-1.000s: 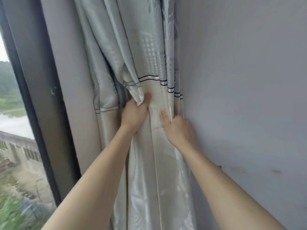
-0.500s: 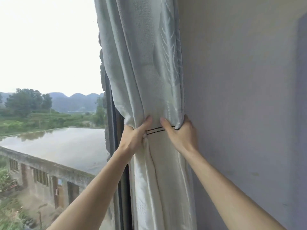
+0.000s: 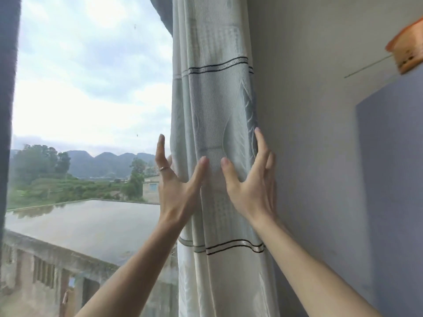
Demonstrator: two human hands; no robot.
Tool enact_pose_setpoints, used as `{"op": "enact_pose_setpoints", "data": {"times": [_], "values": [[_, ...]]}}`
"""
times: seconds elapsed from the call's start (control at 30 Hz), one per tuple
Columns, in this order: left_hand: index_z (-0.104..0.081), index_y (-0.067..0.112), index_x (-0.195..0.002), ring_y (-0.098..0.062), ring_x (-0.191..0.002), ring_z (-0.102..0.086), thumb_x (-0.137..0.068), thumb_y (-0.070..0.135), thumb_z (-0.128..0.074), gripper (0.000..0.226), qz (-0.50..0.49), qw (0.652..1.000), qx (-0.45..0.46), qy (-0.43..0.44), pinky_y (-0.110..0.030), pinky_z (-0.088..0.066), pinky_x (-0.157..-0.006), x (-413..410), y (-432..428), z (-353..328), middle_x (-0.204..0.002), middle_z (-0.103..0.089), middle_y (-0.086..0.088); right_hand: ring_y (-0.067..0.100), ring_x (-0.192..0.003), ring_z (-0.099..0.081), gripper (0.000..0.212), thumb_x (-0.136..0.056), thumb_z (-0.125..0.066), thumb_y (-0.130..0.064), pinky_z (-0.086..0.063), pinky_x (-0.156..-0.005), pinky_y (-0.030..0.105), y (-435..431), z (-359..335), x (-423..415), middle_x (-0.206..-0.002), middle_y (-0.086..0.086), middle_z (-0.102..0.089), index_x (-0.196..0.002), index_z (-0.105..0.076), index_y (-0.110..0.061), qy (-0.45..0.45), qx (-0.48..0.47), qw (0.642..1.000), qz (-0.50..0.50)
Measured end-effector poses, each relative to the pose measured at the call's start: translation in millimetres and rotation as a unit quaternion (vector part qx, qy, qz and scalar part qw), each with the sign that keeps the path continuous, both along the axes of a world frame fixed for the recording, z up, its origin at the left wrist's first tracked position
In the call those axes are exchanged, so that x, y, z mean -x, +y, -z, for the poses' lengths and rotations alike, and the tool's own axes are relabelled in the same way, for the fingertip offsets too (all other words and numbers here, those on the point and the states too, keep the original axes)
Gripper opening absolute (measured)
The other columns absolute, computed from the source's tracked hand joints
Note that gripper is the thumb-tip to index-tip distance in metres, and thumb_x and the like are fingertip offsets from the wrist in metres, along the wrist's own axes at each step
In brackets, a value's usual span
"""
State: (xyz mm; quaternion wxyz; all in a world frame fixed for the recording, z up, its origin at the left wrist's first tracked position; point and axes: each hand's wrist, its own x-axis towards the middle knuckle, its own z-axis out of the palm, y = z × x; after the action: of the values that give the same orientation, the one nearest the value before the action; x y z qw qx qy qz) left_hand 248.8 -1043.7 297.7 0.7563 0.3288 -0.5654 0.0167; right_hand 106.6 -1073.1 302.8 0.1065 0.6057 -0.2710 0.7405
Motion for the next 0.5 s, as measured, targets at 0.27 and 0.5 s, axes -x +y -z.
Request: {"op": "enact_pose_setpoints", "data": {"times": [0.27, 0.5], "values": [[-0.012, 0.071, -0.138, -0.029, -0.11, -0.061, -0.094, 0.056, -0.042, 0.056, -0.09, 0.993, -0.021, -0.073, -0.042, -0.046, -0.088, 12.6, 31.2, -37.1, -0.131, -0.06, -0.008, 0.027, -0.118, -0.053, 0.056, -0.096, -0.052, -0.035, -0.041, -0.087, 0.032, 48.7, -47.1, -7.0, -0.143, 0.013, -0.038, -0.148, -0.031, -0.04, 0.053, -0.002, 0.997, 0.046], [-0.016, 0.062, -0.143, 0.007, -0.065, -0.049, -0.103, 0.043, -0.034, 0.048, -0.131, 0.986, -0.027, -0.095, -0.028, -0.039, -0.061, 15.4, 12.7, -38.9, -0.118, -0.069, -0.003, 0.034, -0.099, -0.058, 0.056, -0.097, -0.044, -0.044, -0.046, -0.078, 0.04, 39.9, -52.7, 4.2, -0.119, 0.009, -0.052, -0.148, -0.021, -0.048, 0.102, -0.027, 0.99, 0.089]]}}
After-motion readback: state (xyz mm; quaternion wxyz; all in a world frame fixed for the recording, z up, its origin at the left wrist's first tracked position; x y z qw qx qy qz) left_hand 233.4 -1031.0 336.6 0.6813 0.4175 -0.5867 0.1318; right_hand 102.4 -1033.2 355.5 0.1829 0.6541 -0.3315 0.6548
